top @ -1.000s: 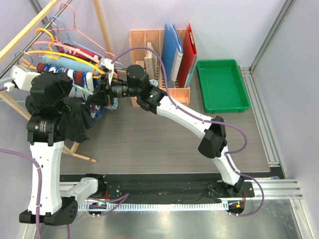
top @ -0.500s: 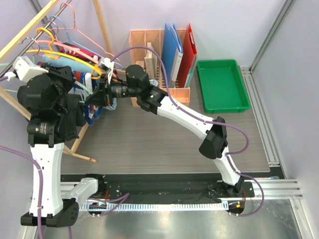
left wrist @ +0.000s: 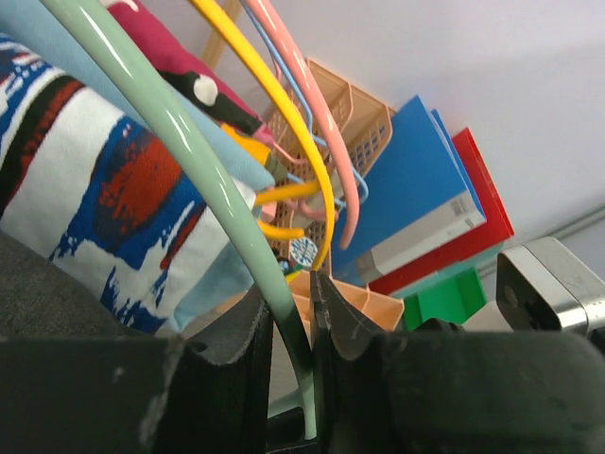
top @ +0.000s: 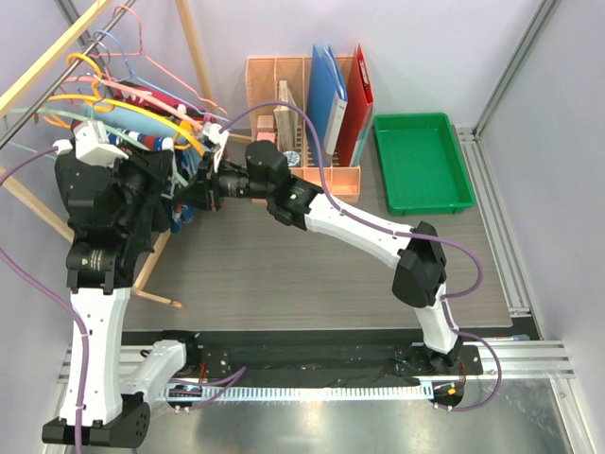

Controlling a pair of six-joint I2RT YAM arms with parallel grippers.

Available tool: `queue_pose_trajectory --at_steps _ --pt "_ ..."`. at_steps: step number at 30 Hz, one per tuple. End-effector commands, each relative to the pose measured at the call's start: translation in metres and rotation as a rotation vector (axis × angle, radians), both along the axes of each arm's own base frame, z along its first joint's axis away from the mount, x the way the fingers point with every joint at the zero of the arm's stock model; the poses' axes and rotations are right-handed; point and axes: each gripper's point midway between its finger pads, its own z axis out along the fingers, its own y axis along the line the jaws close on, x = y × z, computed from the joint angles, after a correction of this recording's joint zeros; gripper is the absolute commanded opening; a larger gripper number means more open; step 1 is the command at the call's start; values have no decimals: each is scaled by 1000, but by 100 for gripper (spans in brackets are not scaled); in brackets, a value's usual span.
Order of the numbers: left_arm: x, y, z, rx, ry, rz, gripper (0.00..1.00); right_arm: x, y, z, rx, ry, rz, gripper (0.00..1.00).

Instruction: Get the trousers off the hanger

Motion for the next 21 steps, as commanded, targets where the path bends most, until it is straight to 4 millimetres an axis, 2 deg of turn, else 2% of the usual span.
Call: queue_pose_trajectory --at_steps 1,2,3,4,5,6,8,10,12,13,14,15,19,20,21 --pt "-43 -50 41 14 -160 -287 0 3 -25 47 123 -36 -120 1" --pt "-47 -51 41 5 -163 -290 0 0 -27 39 114 -19 -119 1" --pt "-48 -51 40 -10 -153 -293 0 -7 -37 53 136 -25 -122 1" --pt "-50 -53 40 -22 -150 -300 1 -11 -43 56 145 -25 -122 1" --pt "-51 -53 39 -53 -141 -300 1 -17 -46 49 141 -15 -119 1" --pt "-54 -55 39 -71 -139 -306 0 -25 -56 65 167 -23 -123 1" --pt "-55 -56 41 -126 -129 -309 1 -39 -61 63 145 -16 -103 1" --pt "-56 -56 43 -165 -125 -305 1 -55 -69 75 136 -34 -95 1" --pt "-59 -57 48 -217 -125 -304 1 -73 -69 65 74 -31 -71 1" --pt "-63 -55 51 -240 -132 -294 0 -83 -75 73 76 -39 -63 1" --pt "-64 -54 50 -260 -128 -283 0 -90 -77 62 36 -31 -56 1" --pt "-65 -54 52 -291 -125 -283 1 -102 -77 60 24 -31 -40 0" --pt "-72 -51 55 -364 -131 -264 1 -124 -85 49 -28 -6 -62 1" --pt "-72 -51 53 -378 -127 -260 1 -130 -92 46 -40 3 -63 1" --pt "-74 -51 53 -388 -127 -259 7 -135 -95 45 -41 7 -62 1"
